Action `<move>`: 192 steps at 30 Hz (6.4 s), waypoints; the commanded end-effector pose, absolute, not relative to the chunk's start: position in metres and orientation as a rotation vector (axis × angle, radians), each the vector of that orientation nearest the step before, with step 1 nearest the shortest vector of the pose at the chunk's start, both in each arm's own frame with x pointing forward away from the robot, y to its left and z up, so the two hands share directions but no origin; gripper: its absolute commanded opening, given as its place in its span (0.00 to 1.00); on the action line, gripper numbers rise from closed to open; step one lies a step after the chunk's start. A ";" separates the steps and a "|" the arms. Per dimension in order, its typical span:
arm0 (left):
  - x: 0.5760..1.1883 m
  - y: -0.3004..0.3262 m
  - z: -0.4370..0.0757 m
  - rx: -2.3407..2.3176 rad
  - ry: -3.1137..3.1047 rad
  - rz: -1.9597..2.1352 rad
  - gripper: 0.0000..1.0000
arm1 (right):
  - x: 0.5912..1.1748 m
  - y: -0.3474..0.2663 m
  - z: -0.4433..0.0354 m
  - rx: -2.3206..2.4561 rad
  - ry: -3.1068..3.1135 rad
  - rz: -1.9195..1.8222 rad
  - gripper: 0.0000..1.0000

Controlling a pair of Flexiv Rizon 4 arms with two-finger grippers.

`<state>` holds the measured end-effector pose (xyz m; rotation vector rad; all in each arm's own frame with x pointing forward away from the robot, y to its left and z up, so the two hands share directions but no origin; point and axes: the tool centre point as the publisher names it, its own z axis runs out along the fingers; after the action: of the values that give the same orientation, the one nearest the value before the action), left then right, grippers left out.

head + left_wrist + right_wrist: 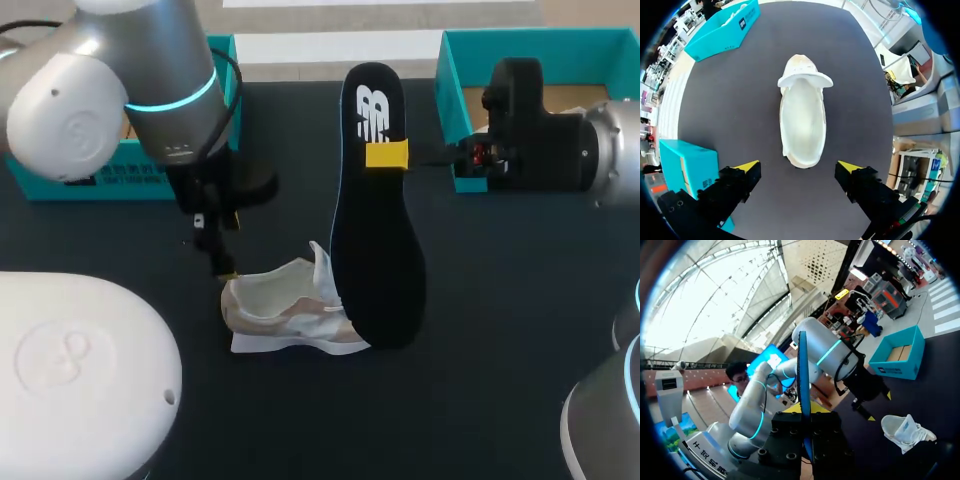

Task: Take the shoe out of the shoebox, open the shoe tongue, remove and reinsert the insole, then place the shoe into the shoebox

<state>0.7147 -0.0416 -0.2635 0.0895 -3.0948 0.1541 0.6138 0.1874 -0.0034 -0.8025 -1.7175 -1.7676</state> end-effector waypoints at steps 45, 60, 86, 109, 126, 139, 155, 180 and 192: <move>0.746 -0.101 -0.330 0.235 -3.185 0.146 1.00 | 0.614 0.190 -0.003 -0.807 -1.720 -1.765 0.00; 0.746 -0.101 -0.330 0.235 -3.185 0.146 1.00 | 0.614 0.190 -0.003 -0.807 -1.720 -1.765 0.00; 0.742 -0.127 -0.361 0.013 -3.161 0.223 1.00 | 0.614 0.190 -0.003 -0.807 -1.720 -1.765 0.00; 0.752 -0.133 -0.394 0.143 -3.074 0.230 0.00 | 0.614 0.190 -0.003 -0.807 -1.720 -1.765 0.00; 0.760 -0.122 -0.341 -0.622 -2.727 0.205 0.00 | 0.614 0.190 -0.003 -0.807 -1.720 -1.765 0.00; 0.762 -0.154 -0.328 -1.612 -2.034 0.048 0.00 | 0.614 0.190 -0.003 -0.807 -1.720 -1.765 0.00; 0.763 -0.162 -0.321 -1.804 -1.960 -0.062 0.00 | 0.614 0.190 -0.003 -0.807 -1.720 -1.765 0.00; 0.755 -0.220 -0.327 -1.815 -2.070 -0.222 0.00 | 0.614 0.190 -0.003 -0.807 -1.720 -1.765 0.00; 0.749 -0.232 -0.355 -1.801 -1.988 -0.270 0.00 | 0.614 0.190 -0.003 -0.807 -1.720 -1.765 0.00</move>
<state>0.7472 -0.2267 -0.3501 -1.8269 -2.0106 -0.2411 0.6138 0.1874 -0.0034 -0.8025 -1.7175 -1.7677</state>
